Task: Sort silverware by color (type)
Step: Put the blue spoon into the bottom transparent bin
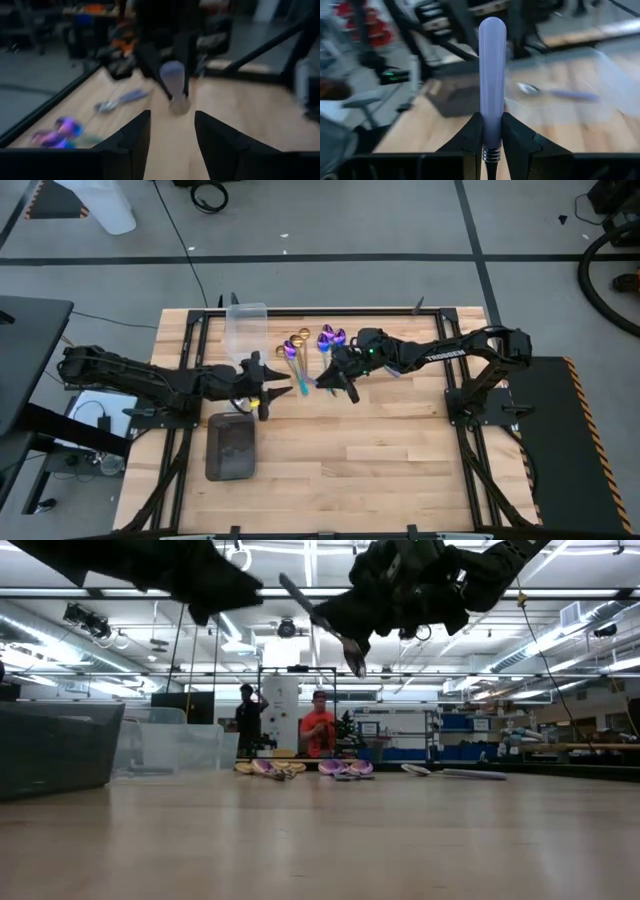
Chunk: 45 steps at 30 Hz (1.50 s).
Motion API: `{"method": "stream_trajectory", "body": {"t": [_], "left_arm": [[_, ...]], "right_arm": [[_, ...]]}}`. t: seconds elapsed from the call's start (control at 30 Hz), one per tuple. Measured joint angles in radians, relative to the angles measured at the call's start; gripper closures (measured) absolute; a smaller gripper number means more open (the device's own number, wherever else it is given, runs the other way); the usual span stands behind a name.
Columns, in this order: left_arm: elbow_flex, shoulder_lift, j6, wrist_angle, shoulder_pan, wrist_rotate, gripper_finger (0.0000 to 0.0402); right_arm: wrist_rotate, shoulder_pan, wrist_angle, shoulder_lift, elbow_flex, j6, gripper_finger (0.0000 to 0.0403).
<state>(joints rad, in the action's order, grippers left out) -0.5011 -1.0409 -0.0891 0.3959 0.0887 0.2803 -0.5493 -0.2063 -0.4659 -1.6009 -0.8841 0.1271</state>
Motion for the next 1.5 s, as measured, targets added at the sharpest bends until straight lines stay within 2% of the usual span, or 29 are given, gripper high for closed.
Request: {"method": "stream_trajectory", "body": {"t": [0.17,0.4,0.67,0.8,0.97,1.23,1.37,1.5], "left_arm": [[0.000,-0.027,0.033,0.173,0.000,-0.062,0.0239],[0.000,-0.123,0.076,0.326,-0.003,-0.074,0.0238],[0.001,-0.173,0.092,0.416,-0.014,-0.111,0.0192],[0.001,-0.195,0.102,0.465,-0.014,-0.122,0.0185],[0.001,-0.235,0.104,0.511,-0.026,-0.134,0.0209],[0.001,-0.250,0.101,0.518,-0.045,-0.142,0.0282],[0.001,-0.250,0.117,0.517,-0.047,-0.155,0.0319],[0.001,-0.246,0.128,0.509,-0.046,-0.157,0.0322]], "right_arm": [[-0.046,0.026,-0.044,0.000,0.000,-0.036,0.0338],[-0.018,0.041,-0.058,-0.001,0.000,-0.070,0.0338],[-0.016,0.041,-0.086,-0.001,0.000,-0.072,0.0338],[0.011,0.042,-0.087,-0.001,0.000,-0.076,0.0338],[0.021,0.042,-0.087,-0.001,0.000,-0.079,0.0338],[0.038,0.042,-0.087,-0.001,0.000,-0.099,0.0338],[0.080,0.049,-0.086,-0.001,0.000,-0.131,0.0338],[0.111,0.056,-0.085,-0.001,0.000,-0.139,0.0335]]}}
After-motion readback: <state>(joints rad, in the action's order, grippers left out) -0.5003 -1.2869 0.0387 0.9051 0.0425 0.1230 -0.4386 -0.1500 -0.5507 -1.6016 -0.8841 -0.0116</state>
